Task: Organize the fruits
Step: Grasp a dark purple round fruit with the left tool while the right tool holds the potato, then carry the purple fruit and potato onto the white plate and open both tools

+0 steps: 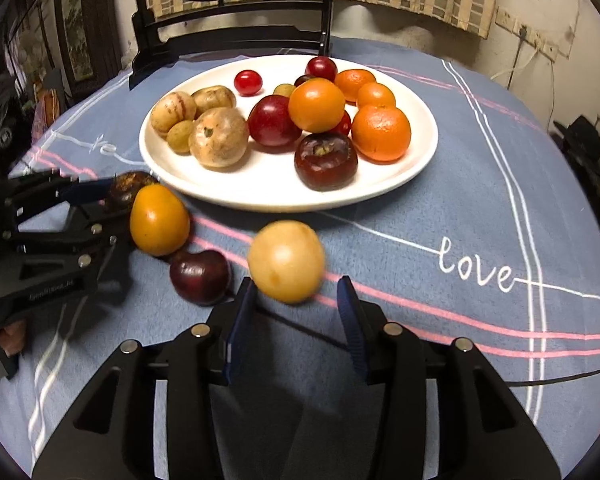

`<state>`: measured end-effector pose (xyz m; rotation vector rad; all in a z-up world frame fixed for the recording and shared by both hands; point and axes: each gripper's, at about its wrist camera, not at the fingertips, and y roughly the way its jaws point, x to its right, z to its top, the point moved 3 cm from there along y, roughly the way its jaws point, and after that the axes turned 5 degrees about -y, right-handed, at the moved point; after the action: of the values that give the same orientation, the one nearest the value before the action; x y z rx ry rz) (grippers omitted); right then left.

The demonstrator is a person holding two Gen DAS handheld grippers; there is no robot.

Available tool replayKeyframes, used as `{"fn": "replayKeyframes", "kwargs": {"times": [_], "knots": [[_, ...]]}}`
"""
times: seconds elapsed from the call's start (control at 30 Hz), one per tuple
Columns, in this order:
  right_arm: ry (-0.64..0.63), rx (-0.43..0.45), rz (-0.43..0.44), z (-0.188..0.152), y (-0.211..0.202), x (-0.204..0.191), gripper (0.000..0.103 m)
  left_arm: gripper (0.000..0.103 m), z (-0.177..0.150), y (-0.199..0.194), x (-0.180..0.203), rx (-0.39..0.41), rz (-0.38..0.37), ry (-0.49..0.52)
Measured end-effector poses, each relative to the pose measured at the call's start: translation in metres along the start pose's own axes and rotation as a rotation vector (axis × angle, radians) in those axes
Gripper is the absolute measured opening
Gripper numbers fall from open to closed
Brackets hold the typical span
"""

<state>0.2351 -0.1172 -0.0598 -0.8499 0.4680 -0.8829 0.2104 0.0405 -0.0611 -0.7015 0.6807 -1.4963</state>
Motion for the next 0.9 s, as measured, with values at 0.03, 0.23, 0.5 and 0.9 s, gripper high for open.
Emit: {"fn": "replayKeyframes", "kwargs": {"times": [0.03, 0.23, 0.5, 0.9], "knots": [[0.021, 0.013, 0.019, 0.002, 0.0, 0.002, 0.044, 0.049, 0.0, 0.0, -0.001, 0.002, 0.0, -0.005], [0.054, 0.002, 0.044, 0.01, 0.004, 0.002, 0.039, 0.049, 0.003, 0.002, -0.004, 0.002, -0.012, -0.033], [0.033, 0.002, 0.028, 0.004, -0.001, -0.002, 0.039, 0.048, 0.003, 0.004, -0.005, -0.005, -0.032, -0.05], [0.049, 0.056, 0.055, 0.006, -0.023, -0.001, 0.039, 0.046, 0.0, -0.034, 0.003, 0.075, -0.013, -0.003]]}}
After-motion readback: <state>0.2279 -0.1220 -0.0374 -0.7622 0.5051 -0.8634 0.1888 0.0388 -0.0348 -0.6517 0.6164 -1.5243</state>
